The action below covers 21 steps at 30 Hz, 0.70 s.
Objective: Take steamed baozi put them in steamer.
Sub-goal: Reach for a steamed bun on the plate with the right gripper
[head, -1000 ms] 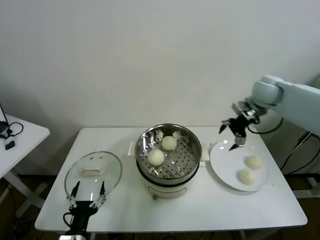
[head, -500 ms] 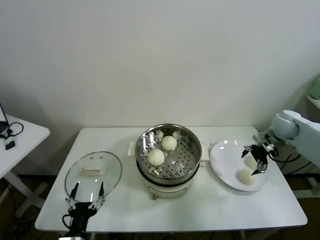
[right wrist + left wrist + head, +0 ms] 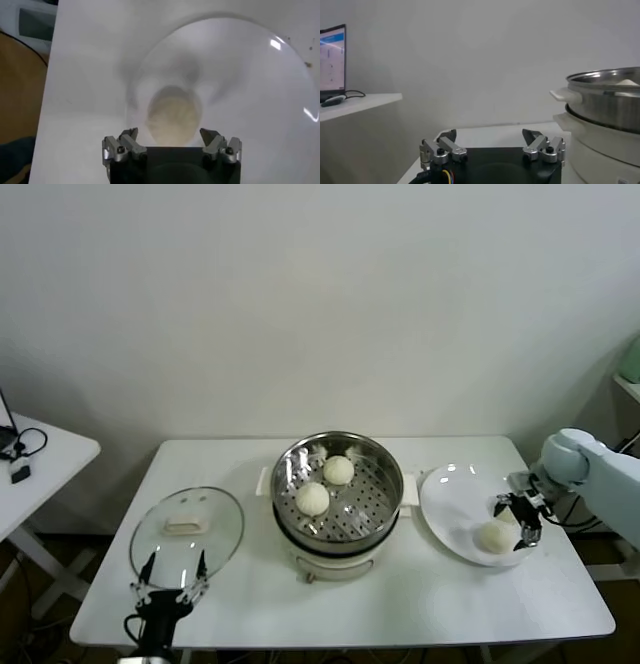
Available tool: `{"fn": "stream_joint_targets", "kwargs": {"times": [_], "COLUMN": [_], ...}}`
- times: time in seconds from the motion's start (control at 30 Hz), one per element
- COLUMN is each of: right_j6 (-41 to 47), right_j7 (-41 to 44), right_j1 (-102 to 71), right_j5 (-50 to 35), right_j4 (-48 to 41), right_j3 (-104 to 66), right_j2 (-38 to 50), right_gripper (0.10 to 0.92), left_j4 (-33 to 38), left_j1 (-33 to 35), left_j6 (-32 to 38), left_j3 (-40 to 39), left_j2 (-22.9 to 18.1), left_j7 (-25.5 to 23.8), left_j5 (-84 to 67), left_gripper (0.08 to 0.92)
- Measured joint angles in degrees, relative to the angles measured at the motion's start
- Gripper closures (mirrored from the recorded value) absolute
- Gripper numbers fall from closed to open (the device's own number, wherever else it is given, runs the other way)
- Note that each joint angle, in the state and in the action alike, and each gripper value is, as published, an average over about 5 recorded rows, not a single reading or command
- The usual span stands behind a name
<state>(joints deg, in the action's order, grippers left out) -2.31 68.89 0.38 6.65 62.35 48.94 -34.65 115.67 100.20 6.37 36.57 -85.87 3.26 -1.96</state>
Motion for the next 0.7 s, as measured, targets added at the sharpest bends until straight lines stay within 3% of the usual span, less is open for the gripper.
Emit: {"fn": "stream_joint_targets", "kwargs": {"times": [0.7], "right_j6": [0.0], "right_j7": [-1.1], "right_j1": [-3.0], "right_j5": [2.5], "right_j4": [-3.7], "right_j3": [-2.8], "right_j2": [-3.7], "right_gripper": [0.221], "left_j4": [-0.6], "left_j1": [-0.2], "left_j6": [-0.1], "left_j3": [-0.4], "left_j2": [-0.2], "left_j7": [0.1], "left_j5": [0.4], "left_gripper": [0.177]}}
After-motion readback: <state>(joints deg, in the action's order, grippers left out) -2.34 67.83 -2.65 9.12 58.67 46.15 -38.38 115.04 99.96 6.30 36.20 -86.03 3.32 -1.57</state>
